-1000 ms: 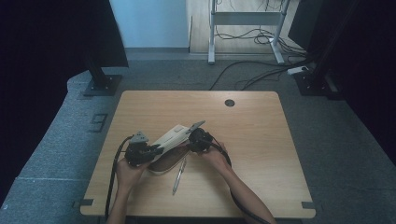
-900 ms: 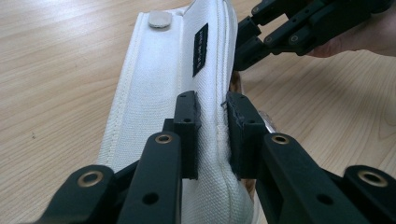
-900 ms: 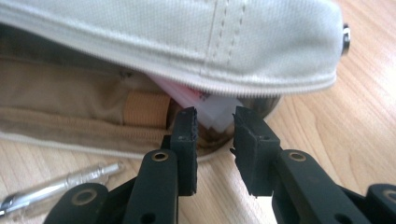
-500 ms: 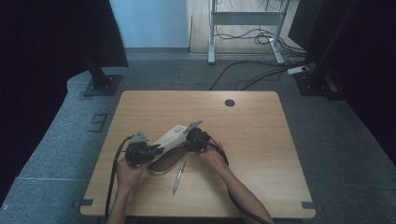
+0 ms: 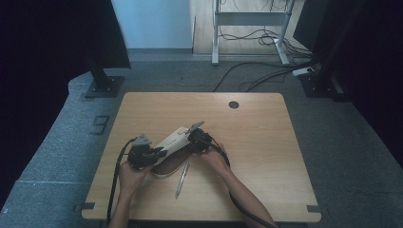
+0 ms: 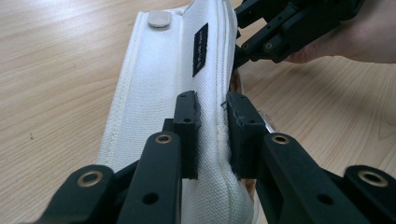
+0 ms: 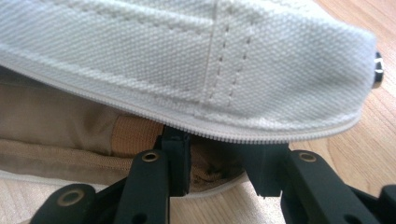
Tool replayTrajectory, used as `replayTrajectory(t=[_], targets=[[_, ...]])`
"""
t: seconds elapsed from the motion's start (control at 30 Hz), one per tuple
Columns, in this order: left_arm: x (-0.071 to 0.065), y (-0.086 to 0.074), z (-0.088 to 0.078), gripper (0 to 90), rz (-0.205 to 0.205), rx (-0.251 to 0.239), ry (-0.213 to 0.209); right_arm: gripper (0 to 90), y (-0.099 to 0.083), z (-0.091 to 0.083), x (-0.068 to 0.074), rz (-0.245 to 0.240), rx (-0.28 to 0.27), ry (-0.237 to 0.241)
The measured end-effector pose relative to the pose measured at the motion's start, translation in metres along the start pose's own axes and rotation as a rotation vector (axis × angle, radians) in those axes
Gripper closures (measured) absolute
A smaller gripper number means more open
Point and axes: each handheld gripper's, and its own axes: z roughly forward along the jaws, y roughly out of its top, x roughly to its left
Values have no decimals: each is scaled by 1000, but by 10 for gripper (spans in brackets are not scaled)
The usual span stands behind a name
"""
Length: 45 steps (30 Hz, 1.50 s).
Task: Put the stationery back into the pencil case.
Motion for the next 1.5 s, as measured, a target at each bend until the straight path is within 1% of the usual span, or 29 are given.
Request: replayTrajectory(t=[0.13,0.2,0.53,0.67,0.73,0.83,0.87,0.9,1.0,1.03,1.17,1.37,1.5], targets=[[0,0,0,754,1,1,0,577,-3,-6,0,-4,-6,9],[0,0,0,753,1,0,0,539,-4,-11,0,-8,-10,9],[1,0,0,753,-1,1,-2,390,-12,-42,-1,-7,-51,34],[1,0,0,753,-1,1,-2,347,-18,-50,1,-27,-57,37],[1,0,0,754,0,0,0,327,-20,-54,2,-28,-58,35],[2,-1,0,753,-2,-1,1,313,-25,-60,3,-28,-69,55],[2,-1,0,753,-3,-1,0,307,-27,-61,4,-32,-72,55],[2,-1,0,753,-3,-1,0,304,-28,-62,4,-35,-72,61],[3,-1,-1,753,-2,-1,1,279,-34,-65,5,-36,-68,57],[3,-1,-1,753,-2,-1,1,275,-36,-66,6,-29,-68,58],[3,-1,-1,752,-2,-1,2,261,-44,-68,7,-24,-80,60],[6,-2,-2,751,-8,-4,6,237,-56,-63,11,-10,-79,64],[6,-2,-3,751,-8,-4,12,234,-60,-61,16,10,-86,67]])
